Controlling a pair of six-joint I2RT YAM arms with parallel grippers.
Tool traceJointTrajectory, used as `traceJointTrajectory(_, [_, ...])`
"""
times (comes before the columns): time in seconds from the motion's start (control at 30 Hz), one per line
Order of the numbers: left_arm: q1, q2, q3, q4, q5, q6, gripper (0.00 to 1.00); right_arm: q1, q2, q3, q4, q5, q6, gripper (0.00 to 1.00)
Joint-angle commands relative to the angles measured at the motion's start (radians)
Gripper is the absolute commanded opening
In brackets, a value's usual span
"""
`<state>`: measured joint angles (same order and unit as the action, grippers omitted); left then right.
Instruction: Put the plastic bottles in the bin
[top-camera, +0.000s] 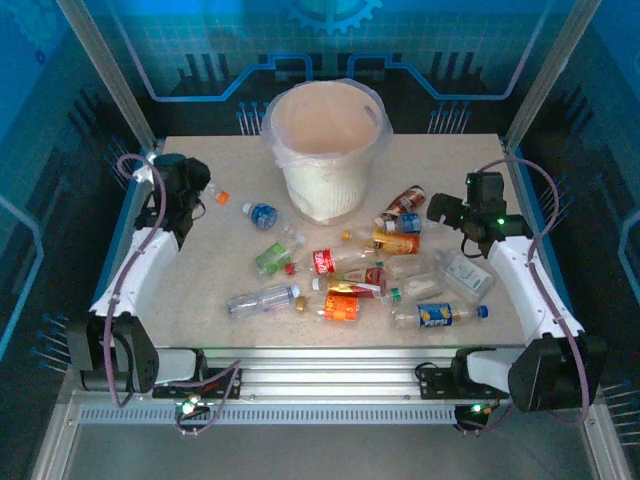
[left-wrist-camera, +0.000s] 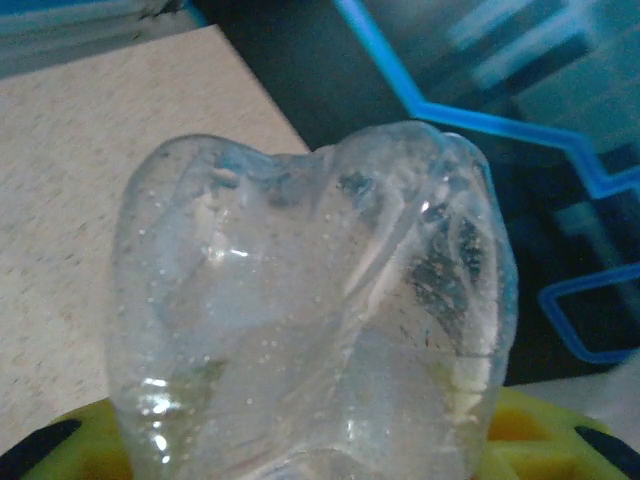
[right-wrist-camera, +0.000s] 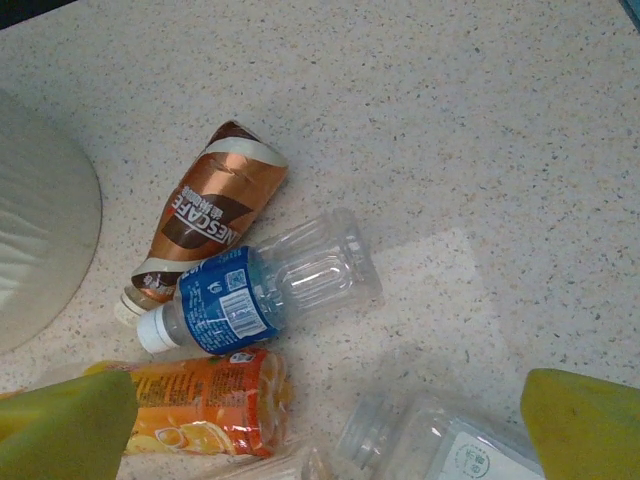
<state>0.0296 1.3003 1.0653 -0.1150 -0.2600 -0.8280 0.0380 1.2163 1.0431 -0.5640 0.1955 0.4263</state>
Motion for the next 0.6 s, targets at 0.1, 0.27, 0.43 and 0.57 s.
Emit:
traceJointTrajectory(0.1, [-0.064, -0.036, 0.177, -0.020, 0.066, 0.172, 0.36, -0.015, 0.005, 0.029, -0.033, -0.019, 0.036, 1.00])
traceJointTrajectory(0.27, [-0.142, -0.006, 0.323, 0.016, 0.075, 0.246, 0.36, -0.018, -0.009, 0.024, -0.044, -0.010, 0.037, 1.00])
traceJointTrajectory(0.43, [-0.203, 0.081, 0.484, 0.043, 0.089, 0.292, 0.36, -0.017, -0.029, 0.018, -0.052, -0.014, 0.040, 1.00])
traceJointTrajectory(0.57, [-0.245, 0.161, 0.596, 0.069, 0.104, 0.309, 0.36, -0.018, -0.042, 0.018, -0.067, -0.021, 0.049, 1.00])
